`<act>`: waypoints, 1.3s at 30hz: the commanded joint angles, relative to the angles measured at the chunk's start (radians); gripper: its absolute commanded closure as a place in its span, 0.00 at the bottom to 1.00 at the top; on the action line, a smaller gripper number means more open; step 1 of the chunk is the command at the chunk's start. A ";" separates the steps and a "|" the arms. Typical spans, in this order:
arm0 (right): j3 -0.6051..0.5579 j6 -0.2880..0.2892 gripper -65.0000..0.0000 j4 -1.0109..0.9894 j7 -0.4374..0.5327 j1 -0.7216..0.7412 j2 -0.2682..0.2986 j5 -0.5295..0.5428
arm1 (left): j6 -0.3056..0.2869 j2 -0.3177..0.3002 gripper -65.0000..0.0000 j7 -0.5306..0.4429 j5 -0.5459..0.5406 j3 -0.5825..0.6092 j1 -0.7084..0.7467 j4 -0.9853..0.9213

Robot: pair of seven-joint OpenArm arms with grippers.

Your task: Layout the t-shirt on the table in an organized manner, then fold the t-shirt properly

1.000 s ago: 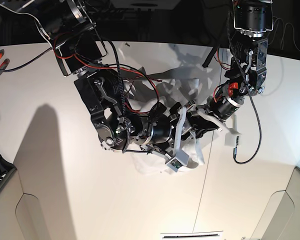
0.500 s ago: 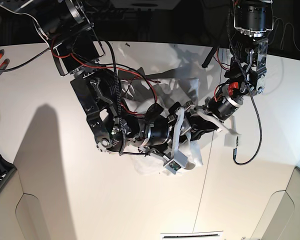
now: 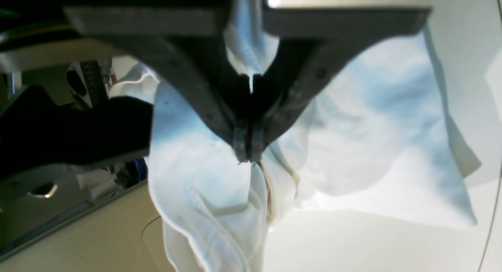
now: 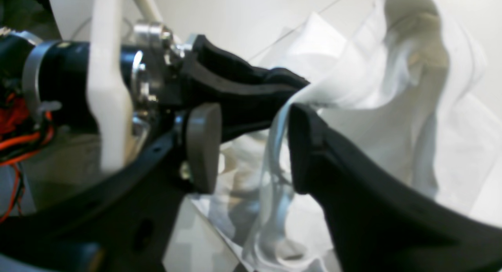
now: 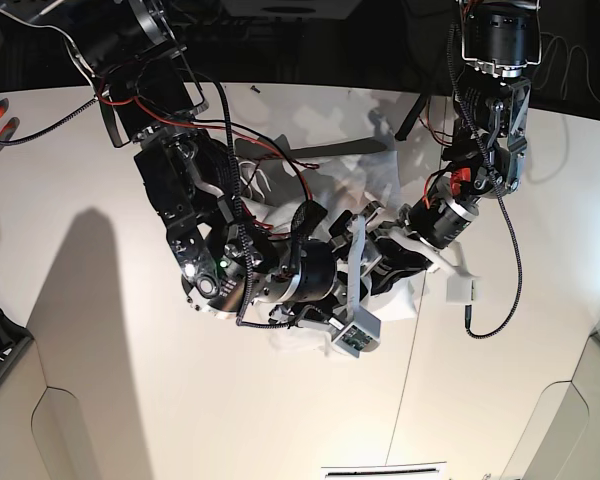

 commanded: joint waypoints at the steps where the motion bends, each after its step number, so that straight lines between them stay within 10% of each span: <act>1: -0.032 0.081 0.45 0.083 0.194 0.046 -0.077 0.412 | 0.165 -0.005 1.00 0.106 0.231 0.005 0.011 -0.028; 18: -0.172 0.081 0.37 0.166 0.195 0.047 -0.077 0.371 | 0.342 -0.006 1.00 0.038 0.450 0.005 0.011 -0.028; 24: -0.150 0.066 0.37 0.332 0.195 0.046 -0.077 0.166 | 0.400 -0.014 0.98 0.026 0.533 0.005 0.003 -0.028; 29: -0.074 0.037 0.37 0.357 0.198 0.046 -0.077 0.099 | 0.447 -0.046 0.75 0.023 0.582 0.004 0.003 -0.028; 35: 0.105 -0.089 0.37 0.357 0.190 0.045 -0.077 -0.026 | 0.604 -0.092 0.74 0.024 0.684 -0.003 0.003 -0.027; 39: 0.264 -0.163 0.37 0.341 0.156 0.036 -0.074 -0.138 | 0.574 -0.103 0.74 0.024 0.685 -0.024 -0.012 -0.024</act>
